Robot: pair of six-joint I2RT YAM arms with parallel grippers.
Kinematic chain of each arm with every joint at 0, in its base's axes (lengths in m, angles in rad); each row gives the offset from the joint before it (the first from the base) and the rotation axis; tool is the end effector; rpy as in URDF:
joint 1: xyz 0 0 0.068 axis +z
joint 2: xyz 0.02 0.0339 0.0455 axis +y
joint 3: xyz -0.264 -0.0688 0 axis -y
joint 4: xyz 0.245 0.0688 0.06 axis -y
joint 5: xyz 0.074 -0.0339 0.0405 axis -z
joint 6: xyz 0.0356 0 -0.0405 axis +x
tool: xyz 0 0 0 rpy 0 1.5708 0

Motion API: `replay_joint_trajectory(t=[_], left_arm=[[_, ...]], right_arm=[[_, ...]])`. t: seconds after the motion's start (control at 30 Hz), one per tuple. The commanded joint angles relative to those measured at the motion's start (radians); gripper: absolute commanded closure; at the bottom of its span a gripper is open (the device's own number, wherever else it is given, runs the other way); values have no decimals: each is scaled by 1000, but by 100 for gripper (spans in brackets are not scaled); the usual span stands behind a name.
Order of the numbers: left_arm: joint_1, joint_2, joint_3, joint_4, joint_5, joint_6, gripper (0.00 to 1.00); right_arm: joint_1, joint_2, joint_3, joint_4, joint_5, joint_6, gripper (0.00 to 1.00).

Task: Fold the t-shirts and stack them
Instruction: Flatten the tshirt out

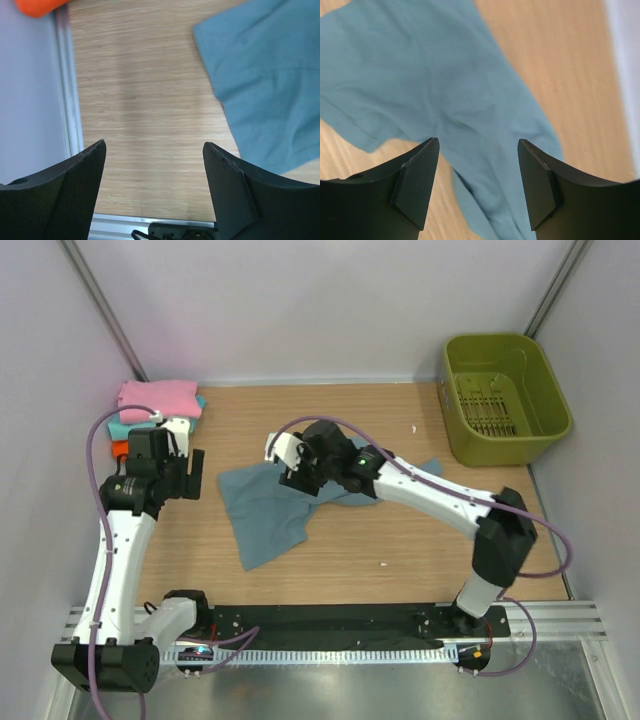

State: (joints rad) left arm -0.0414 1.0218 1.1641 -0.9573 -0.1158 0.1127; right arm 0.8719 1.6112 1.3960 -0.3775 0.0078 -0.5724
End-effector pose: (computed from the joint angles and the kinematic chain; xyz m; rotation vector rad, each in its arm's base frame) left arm 0.1913 -0.0038 0.3533 0.1289 2.3821 0.1719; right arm 0.2407 0.2859 0.3224 -1.4297 1.6299 0.1638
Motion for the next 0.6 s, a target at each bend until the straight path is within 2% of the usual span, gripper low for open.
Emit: replay_joint_trajectory(t=[0.0,0.13,0.3,0.57], left_arm=[[31,-69,8,51,-120,-64,21],[66,-135,2,48,-191,-71,21],[74,-183,-1,46,-196,-68,21],[81,-183,11,17,-189,-76,21]], right_arm=[[15,133,130,3,-118,104,30],[33,320,270,5,-172,150,30],[56,519,428,23,-192,184,29],[105,679,557,77,-201,197,28]])
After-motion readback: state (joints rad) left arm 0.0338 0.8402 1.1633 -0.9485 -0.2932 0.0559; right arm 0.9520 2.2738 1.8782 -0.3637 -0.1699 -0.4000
